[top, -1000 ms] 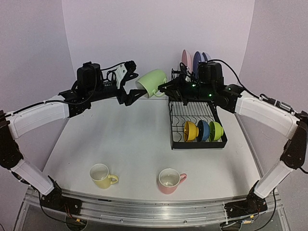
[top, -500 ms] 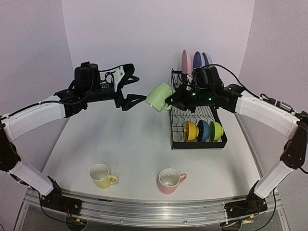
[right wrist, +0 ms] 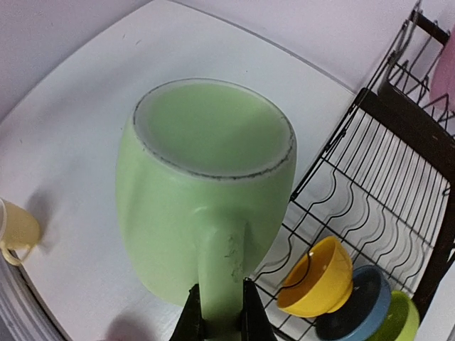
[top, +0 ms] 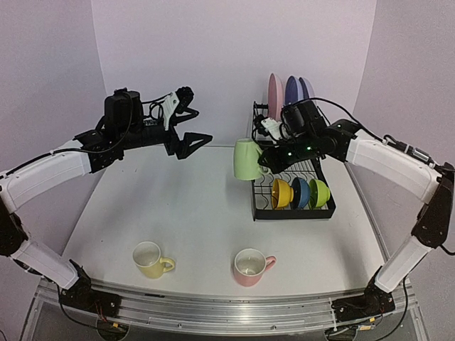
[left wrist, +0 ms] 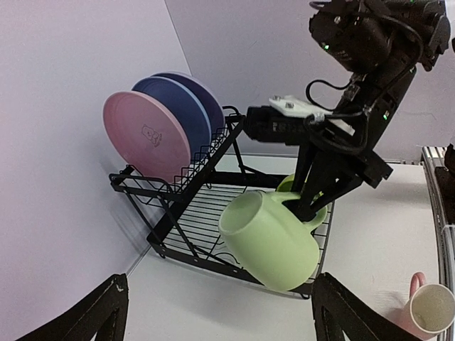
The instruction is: Load the mixed dishes into the dish rack
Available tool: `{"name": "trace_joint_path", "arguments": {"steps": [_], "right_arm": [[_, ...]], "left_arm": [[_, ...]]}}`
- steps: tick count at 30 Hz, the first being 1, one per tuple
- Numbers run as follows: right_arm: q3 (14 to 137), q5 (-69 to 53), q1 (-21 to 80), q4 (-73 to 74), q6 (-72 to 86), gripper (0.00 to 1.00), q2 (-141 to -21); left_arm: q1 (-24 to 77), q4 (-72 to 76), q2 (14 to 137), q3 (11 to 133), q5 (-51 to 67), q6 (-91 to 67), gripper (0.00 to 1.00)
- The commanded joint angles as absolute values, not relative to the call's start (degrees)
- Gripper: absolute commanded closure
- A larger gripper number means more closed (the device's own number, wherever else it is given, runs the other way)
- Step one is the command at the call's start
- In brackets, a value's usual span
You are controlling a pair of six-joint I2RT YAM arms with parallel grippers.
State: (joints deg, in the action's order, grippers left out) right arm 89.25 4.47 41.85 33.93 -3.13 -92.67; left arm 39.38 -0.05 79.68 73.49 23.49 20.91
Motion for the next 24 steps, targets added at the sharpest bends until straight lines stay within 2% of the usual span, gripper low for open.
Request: {"name": "trace_joint_path", "arguments": {"steps": [1,24], "right_arm": [[91.84,4.82,39.01,29.66,-17.48,1.00,-95.52],[82.36,0.75,25.81,4.26,-25.32,1.00,-104.84]], "left_arm": [[39.38,-1.37,76.86,74.91,20.91,19.99,0.11],[38.14,-1.49,78.93,74.55,17.74,22.54,0.10]]}}
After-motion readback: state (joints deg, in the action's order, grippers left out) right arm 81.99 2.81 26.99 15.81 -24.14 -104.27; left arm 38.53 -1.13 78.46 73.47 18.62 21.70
